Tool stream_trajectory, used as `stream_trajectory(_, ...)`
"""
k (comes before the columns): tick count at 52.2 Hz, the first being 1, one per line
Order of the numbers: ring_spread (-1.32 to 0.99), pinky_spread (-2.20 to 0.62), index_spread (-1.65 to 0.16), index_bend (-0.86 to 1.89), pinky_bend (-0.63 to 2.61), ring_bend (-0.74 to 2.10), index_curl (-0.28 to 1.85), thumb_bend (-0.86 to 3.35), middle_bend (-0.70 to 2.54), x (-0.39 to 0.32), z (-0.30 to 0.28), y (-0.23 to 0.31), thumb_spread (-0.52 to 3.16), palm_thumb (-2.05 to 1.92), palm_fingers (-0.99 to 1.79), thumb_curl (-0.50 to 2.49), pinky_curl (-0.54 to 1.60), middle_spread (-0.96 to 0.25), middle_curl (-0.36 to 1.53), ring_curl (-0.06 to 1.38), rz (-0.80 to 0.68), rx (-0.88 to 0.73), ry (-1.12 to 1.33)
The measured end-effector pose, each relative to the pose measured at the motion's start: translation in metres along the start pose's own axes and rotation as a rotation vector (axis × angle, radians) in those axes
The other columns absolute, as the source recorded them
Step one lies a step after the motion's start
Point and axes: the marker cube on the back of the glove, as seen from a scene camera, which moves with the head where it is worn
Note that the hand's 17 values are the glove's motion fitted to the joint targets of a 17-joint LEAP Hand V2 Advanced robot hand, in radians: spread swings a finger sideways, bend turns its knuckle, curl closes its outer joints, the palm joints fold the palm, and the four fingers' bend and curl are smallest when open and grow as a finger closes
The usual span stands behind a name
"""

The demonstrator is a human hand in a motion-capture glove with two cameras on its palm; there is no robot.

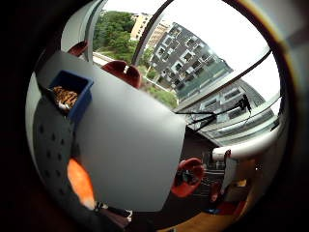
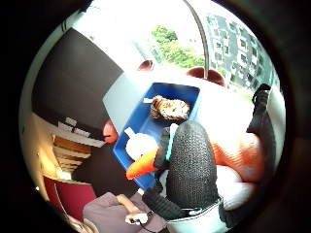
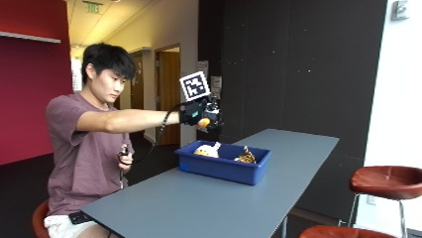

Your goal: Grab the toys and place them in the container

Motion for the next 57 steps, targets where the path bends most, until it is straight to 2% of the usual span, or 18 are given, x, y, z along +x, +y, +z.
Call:
stream_trajectory(9,-0.32,-0.41,-0.09,1.14,1.12,1.46,0.73,-0.02,1.38,-0.046,-0.012,-0.039,1.41,-0.03,1.13,0.26,0.62,-0.11,0.74,0.73,-0.052,0.005,-0.007)
stream_trajectory(12,-0.32,-0.41,-0.09,1.14,1.12,1.46,0.73,-0.03,1.39,-0.068,-0.010,-0.054,1.40,-0.03,1.13,0.26,0.63,-0.10,0.74,0.73,0.026,0.008,0.004)
stream_trajectory(19,-0.31,-0.41,-0.08,1.13,1.11,1.47,0.74,-0.03,1.39,-0.132,0.002,-0.072,1.39,-0.03,1.13,0.26,0.63,-0.10,0.74,0.72,-0.034,-0.006,-0.073)
stream_trajectory(23,-0.31,-0.41,-0.08,1.12,1.11,1.47,0.75,-0.04,1.39,-0.144,0.016,-0.081,1.37,-0.05,1.13,0.26,0.64,-0.10,0.74,0.72,0.026,-0.026,-0.037)
stream_trajectory(27,-0.31,-0.41,-0.08,1.10,1.11,1.48,0.75,-0.04,1.39,-0.151,0.028,-0.081,1.36,-0.05,1.11,0.26,0.64,-0.10,0.74,0.72,-0.119,-0.048,-0.055)
stream_trajectory(32,-0.31,-0.41,-0.09,1.05,1.10,1.48,0.75,-0.04,1.37,-0.154,0.043,-0.083,1.34,-0.06,1.08,0.26,0.64,-0.10,0.73,0.71,-0.082,-0.105,0.006)
stream_trajectory(36,-0.31,-0.40,-0.09,0.98,1.09,1.47,0.74,-0.05,1.33,-0.160,0.057,-0.081,1.32,-0.07,1.01,0.25,0.63,-0.11,0.71,0.70,-0.064,-0.226,0.009)
stream_trajectory(38,-0.30,-0.39,-0.10,0.91,1.07,1.46,0.74,-0.06,1.30,-0.164,0.064,-0.079,1.31,-0.08,0.91,0.24,0.63,-0.12,0.71,0.70,-0.057,-0.298,0.012)
stream_trajectory(40,-0.29,-0.38,-0.10,0.85,1.06,1.44,0.73,-0.06,1.27,-0.161,0.070,-0.079,1.29,-0.09,0.86,0.24,0.62,-0.13,0.69,0.69,0.023,-0.365,0.038)
stream_trajectory(41,-0.29,-0.37,-0.11,0.73,1.07,1.39,0.70,-0.08,1.16,-0.159,0.073,-0.080,1.27,-0.12,0.62,0.23,0.61,-0.13,0.66,0.67,0.066,-0.396,0.055)
stream_trajectory(42,-0.28,-0.35,-0.12,0.69,1.08,1.37,0.71,-0.09,1.15,-0.157,0.075,-0.079,1.26,-0.13,0.49,0.23,0.63,-0.13,0.66,0.67,0.088,-0.427,0.063)
stream_trajectory(43,-0.27,-0.33,-0.12,0.76,1.17,1.42,0.74,-0.09,0.74,-0.157,0.077,-0.078,1.25,-0.13,0.14,0.22,0.66,-0.14,0.56,0.69,0.082,-0.457,0.058)
stream_trajectory(44,-0.26,-0.30,-0.13,0.75,1.18,1.39,0.75,-0.10,0.65,-0.157,0.078,-0.076,1.23,-0.15,-0.04,0.22,0.68,-0.13,0.56,0.69,0.063,-0.483,0.046)
stream_trajectory(45,-0.25,-0.27,-0.14,0.68,1.16,1.34,0.73,-0.10,0.73,-0.155,0.078,-0.074,1.23,-0.15,-0.03,0.21,0.67,-0.13,0.57,0.68,0.050,-0.503,0.041)
stream_trajectory(46,-0.21,-0.22,-0.16,0.56,1.15,1.20,0.68,-0.11,0.77,-0.153,0.079,-0.073,1.22,-0.17,-0.19,0.20,0.65,-0.13,0.56,0.63,0.052,-0.517,0.043)
stream_trajectory(52,-0.13,-0.10,-0.21,0.32,1.11,0.89,0.51,-0.12,0.55,-0.157,0.071,-0.077,1.18,-0.19,-0.29,0.17,0.53,-0.10,0.46,0.48,0.090,-0.498,-0.067)
stream_trajectory(57,-0.08,-0.04,-0.24,0.24,0.99,0.69,0.46,-0.12,0.45,-0.146,0.066,-0.073,1.17,-0.19,-0.27,0.14,0.48,-0.08,0.42,0.39,-0.002,-0.458,-0.034)
